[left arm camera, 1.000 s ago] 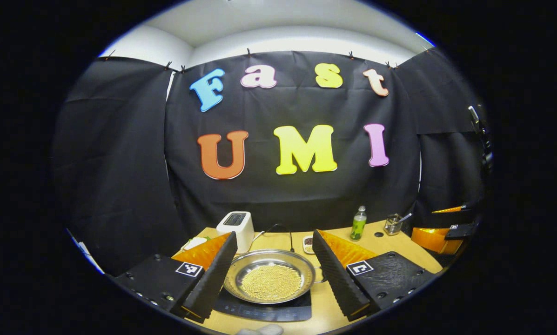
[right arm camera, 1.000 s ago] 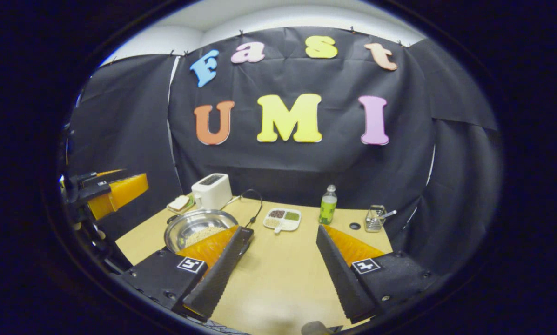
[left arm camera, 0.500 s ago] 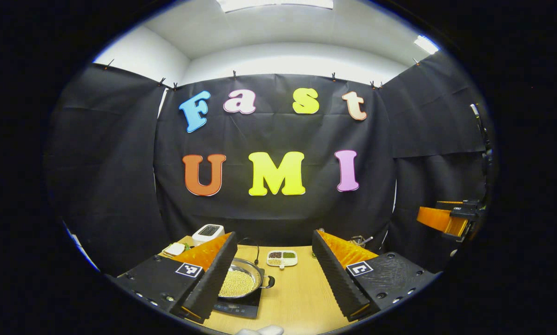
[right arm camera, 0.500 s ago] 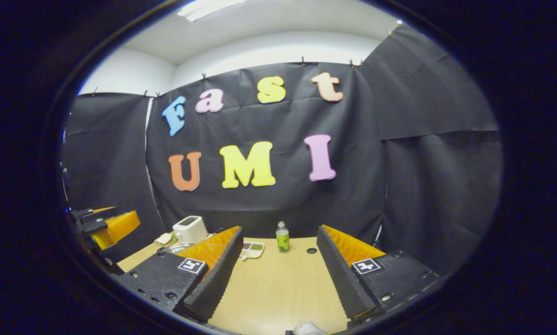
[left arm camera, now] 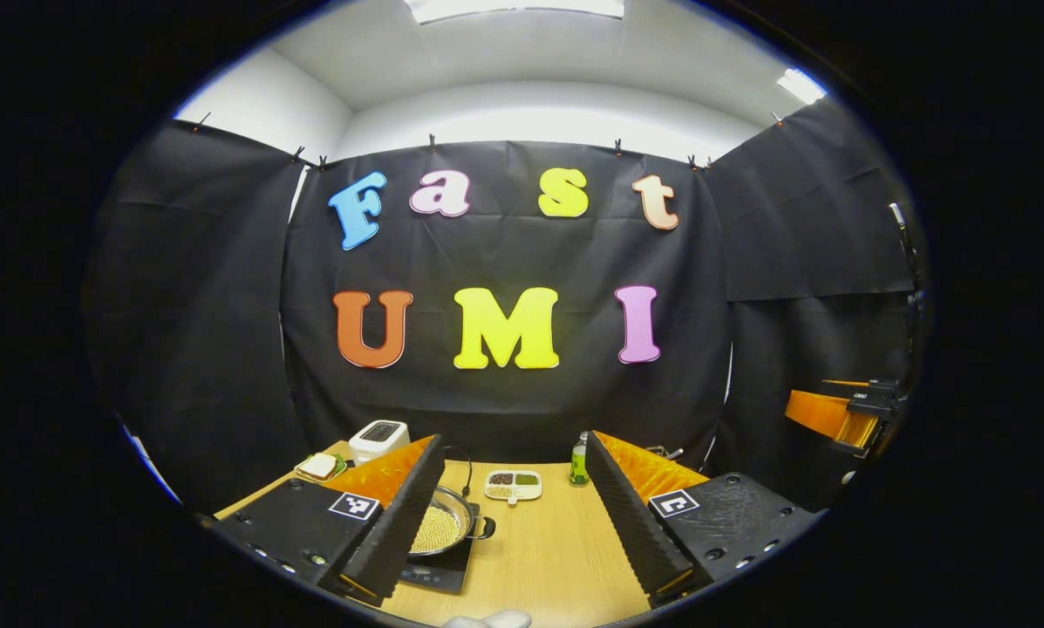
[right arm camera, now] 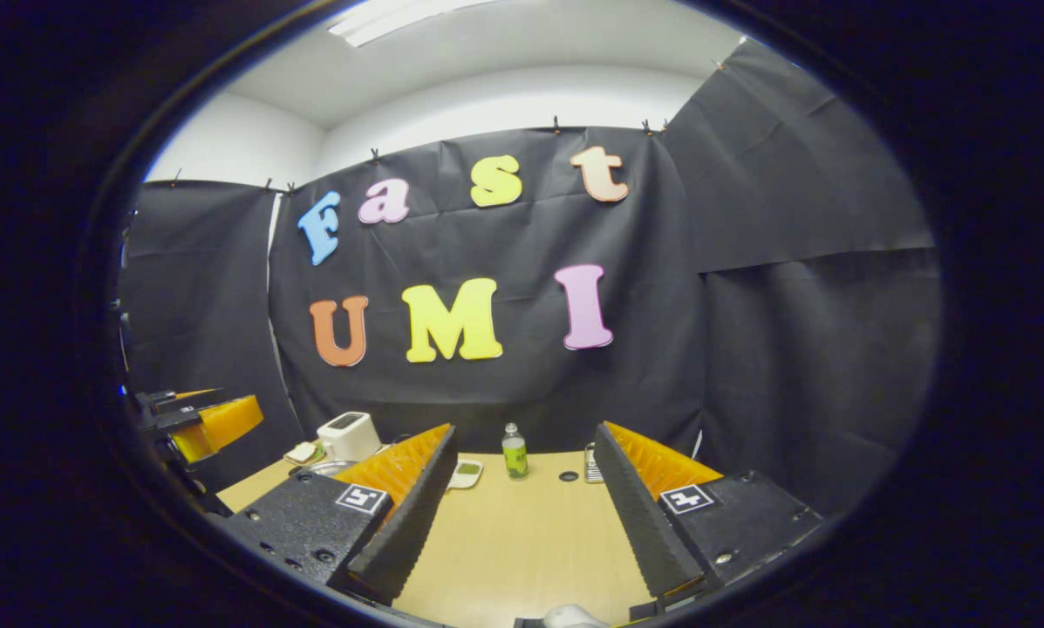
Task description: First push the handle of the pot to place it horizontally, then grasp the pot with both hands and set it on the induction cooktop.
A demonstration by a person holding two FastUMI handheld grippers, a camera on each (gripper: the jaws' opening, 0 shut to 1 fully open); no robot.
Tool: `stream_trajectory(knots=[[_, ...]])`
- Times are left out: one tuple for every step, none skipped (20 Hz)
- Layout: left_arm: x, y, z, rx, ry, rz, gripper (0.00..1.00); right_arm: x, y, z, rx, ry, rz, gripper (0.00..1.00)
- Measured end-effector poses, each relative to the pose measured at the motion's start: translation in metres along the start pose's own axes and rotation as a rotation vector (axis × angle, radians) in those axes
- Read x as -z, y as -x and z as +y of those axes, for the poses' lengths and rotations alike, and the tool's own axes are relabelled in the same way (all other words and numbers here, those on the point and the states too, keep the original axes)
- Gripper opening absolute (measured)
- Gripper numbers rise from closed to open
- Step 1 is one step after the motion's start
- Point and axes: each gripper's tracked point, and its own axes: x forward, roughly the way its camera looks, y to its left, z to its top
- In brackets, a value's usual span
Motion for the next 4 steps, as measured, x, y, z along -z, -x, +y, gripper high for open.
stream_trajectory(knots=[[0.0011, 0.0022, 0.0004, -0.002, 0.003, 0.005, 0.96, -0.0024, -0.0005, -0.0017, 0.004, 0.006, -0.002, 0.99], [0.0013, 0.0026, 0.0002, -0.001, 0.009, 0.006, 0.96, -0.0034, 0.0010, -0.0049, 0.011, 0.010, -0.009, 0.99], [0.0013, 0.0017, -0.0011, 0.002, 0.014, 0.008, 0.96, -0.0059, 0.0015, -0.0074, 0.018, 0.010, -0.016, 0.99], [0.0002, 0.0005, -0.0013, 0.004, 0.015, 0.007, 0.96, -0.0073, -0.0001, -0.0078, 0.021, 0.010, -0.022, 0.97]])
